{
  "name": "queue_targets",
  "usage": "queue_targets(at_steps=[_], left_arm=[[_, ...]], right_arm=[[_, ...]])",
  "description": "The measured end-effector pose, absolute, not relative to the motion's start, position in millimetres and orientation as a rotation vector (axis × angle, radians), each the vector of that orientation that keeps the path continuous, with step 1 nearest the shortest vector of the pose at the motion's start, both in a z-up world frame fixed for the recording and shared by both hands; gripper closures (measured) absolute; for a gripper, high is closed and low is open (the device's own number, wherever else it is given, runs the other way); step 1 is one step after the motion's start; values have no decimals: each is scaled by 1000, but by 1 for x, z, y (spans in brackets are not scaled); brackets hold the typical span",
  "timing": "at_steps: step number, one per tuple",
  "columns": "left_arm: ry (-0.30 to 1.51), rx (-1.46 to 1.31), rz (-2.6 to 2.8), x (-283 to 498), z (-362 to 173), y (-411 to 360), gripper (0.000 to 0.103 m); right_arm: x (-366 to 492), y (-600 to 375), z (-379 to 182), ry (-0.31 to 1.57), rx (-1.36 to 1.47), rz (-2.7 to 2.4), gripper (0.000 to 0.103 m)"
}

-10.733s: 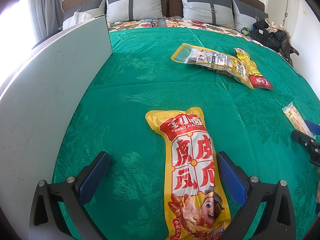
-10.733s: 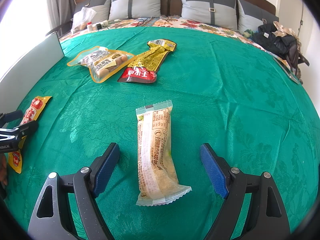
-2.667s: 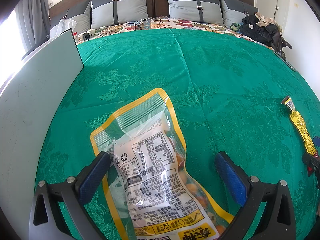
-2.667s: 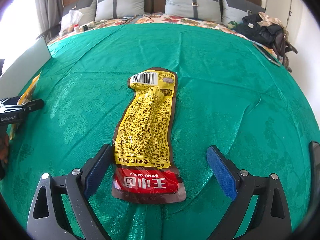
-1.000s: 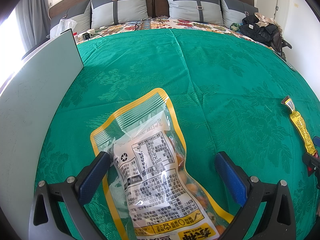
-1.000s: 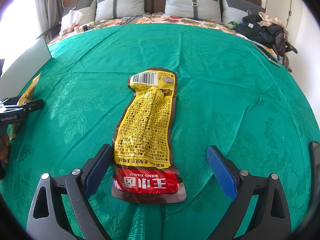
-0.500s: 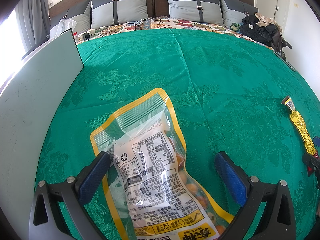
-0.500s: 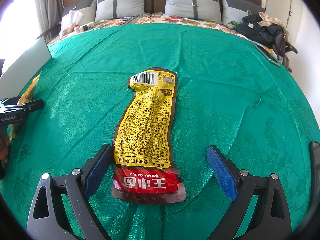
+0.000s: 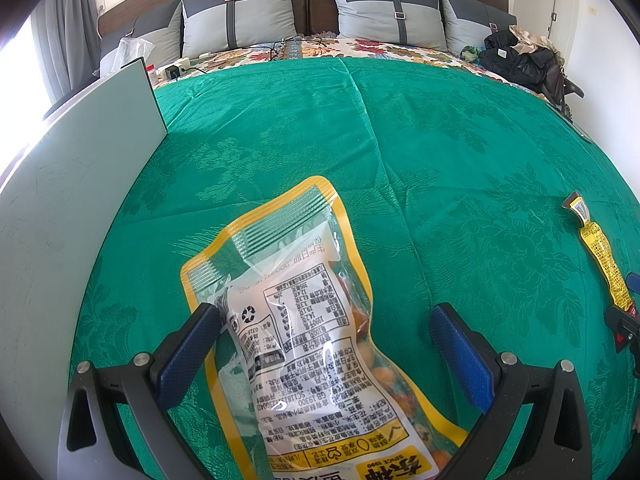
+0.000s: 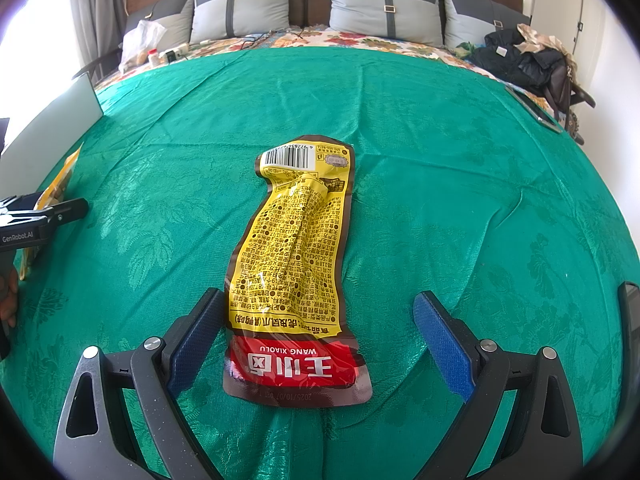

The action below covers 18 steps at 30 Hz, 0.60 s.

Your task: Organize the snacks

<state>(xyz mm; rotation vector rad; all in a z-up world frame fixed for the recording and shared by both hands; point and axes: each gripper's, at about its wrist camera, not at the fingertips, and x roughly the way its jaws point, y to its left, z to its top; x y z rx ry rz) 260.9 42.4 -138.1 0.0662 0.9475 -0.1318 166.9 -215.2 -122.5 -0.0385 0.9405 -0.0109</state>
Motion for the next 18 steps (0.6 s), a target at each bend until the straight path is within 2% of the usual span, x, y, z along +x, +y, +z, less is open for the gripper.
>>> queue_targets(at_steps=[14, 18], left_arm=[[948, 63, -136, 261, -138, 43, 0], [1044, 113, -214, 268, -135, 42, 0]], right_arm=[[167, -216, -122, 941, -38, -11, 6], [168, -218, -120, 963, -38, 11, 6]])
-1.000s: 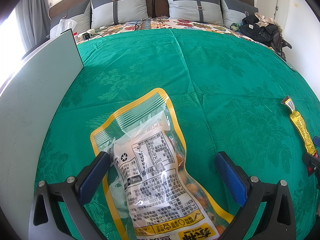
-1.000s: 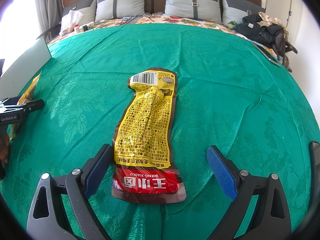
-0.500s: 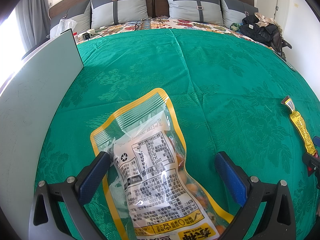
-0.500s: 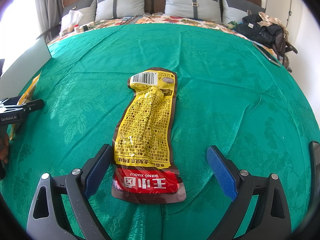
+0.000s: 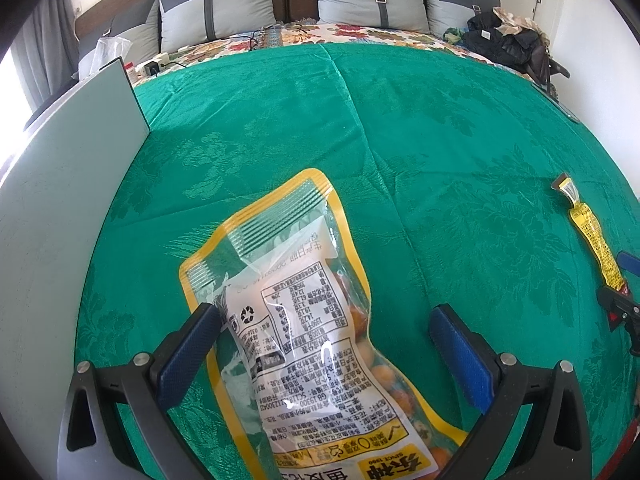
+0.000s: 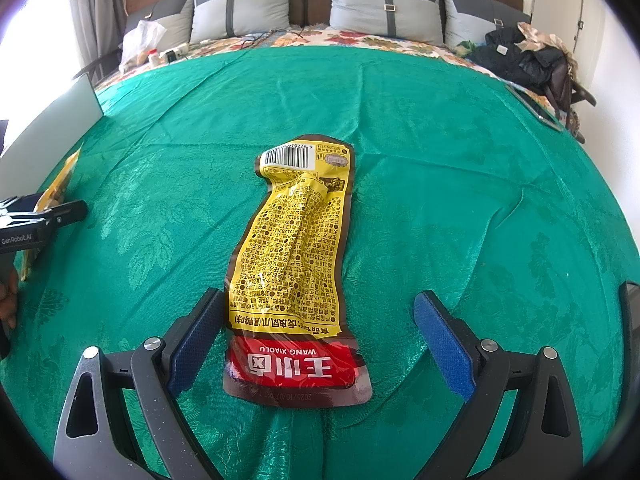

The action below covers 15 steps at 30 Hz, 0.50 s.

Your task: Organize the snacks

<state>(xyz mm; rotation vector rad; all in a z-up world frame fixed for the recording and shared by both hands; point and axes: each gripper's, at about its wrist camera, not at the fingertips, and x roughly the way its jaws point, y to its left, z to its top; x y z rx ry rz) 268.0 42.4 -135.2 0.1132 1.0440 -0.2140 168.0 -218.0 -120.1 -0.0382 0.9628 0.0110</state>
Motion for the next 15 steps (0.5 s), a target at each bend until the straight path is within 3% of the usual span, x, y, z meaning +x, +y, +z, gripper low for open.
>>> queue_targets(at_steps=[4, 5, 6, 7, 8, 11, 15], left_arm=[[1159, 143, -223, 273, -132, 41, 3], [1158, 153, -226, 271, -128, 40, 16], [1143, 171, -222, 268, -123, 39, 36], [1144, 180, -228, 266, -119, 38, 45], [1144, 188, -232, 263, -117, 39, 53], [1133, 119, -277, 247, -109, 50, 57], [1110, -80, -321, 220, -96, 72, 61]], right_arm=[[185, -222, -112, 1099, -31, 33, 11], [190, -221, -110, 1118, -49, 40, 20], [193, -218, -107, 1128, -70, 51, 27], [197, -217, -103, 1139, -78, 60, 46], [201, -217, -102, 1166, -81, 60, 47], [203, -226, -97, 1201, 15, 102, 58], [192, -254, -89, 1188, 338, 156, 59]])
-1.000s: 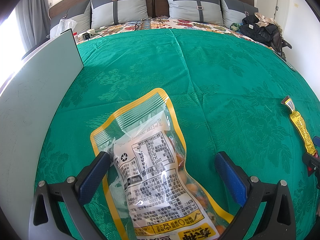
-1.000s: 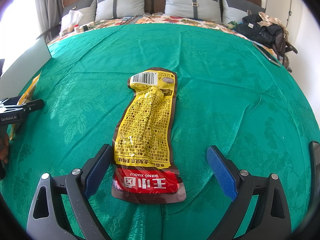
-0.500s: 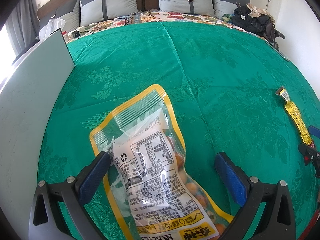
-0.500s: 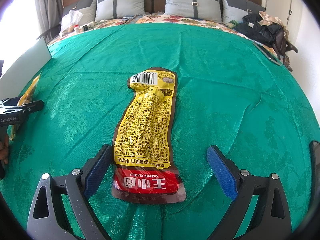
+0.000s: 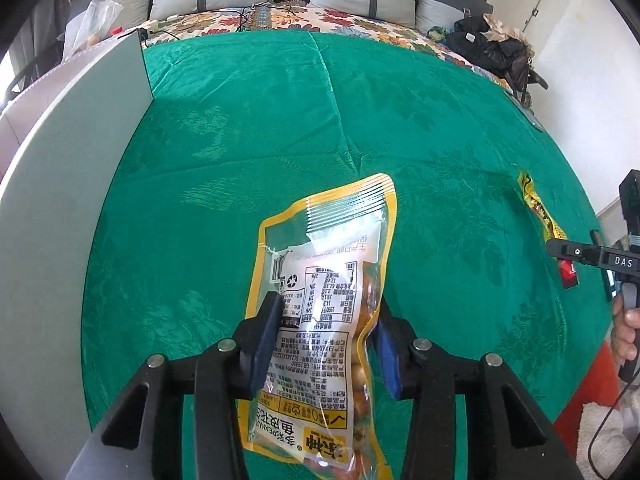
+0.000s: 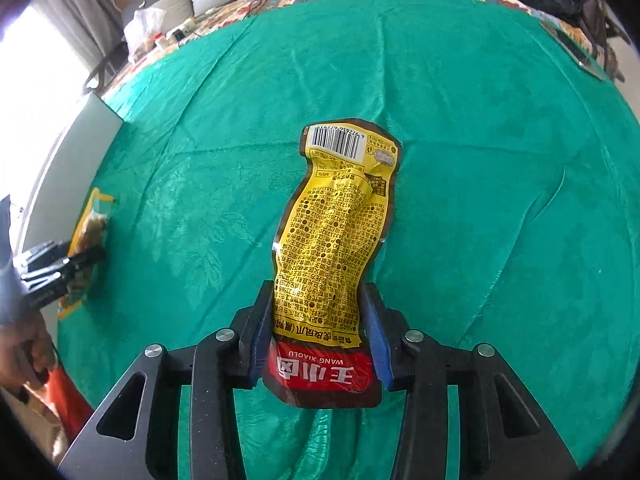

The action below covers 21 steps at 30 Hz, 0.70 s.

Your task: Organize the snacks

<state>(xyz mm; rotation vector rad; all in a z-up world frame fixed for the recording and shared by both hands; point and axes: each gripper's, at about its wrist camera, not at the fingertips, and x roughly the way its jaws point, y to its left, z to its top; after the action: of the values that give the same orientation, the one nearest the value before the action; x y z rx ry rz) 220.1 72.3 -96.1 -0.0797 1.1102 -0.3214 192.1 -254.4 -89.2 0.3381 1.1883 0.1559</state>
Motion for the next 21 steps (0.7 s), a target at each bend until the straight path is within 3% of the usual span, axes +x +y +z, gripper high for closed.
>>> queue_targets(at_steps=[8, 9, 12, 18, 19, 20, 21], left_arm=[[1020, -467, -383, 180, -68, 119, 65], [1003, -513, -387, 176, -62, 127, 73], [937, -661, -426, 168, -39, 150, 82], [856, -638, -398, 165, 0, 187, 83], [870, -614, -387, 164, 0, 187, 82], [889, -590, -370, 164, -3, 185, 71], [915, -571, -352, 166, -8, 179, 42]], right_arm=[[178, -240, -76, 1097, 794, 402, 59], [179, -232, -72, 1088, 813, 432, 59], [185, -202, -53, 1067, 817, 513, 59], [202, -135, -14, 1016, 800, 662, 59], [204, -128, -7, 1004, 789, 676, 59], [205, -123, -2, 993, 778, 690, 59], [205, -119, 2, 981, 774, 703, 59]])
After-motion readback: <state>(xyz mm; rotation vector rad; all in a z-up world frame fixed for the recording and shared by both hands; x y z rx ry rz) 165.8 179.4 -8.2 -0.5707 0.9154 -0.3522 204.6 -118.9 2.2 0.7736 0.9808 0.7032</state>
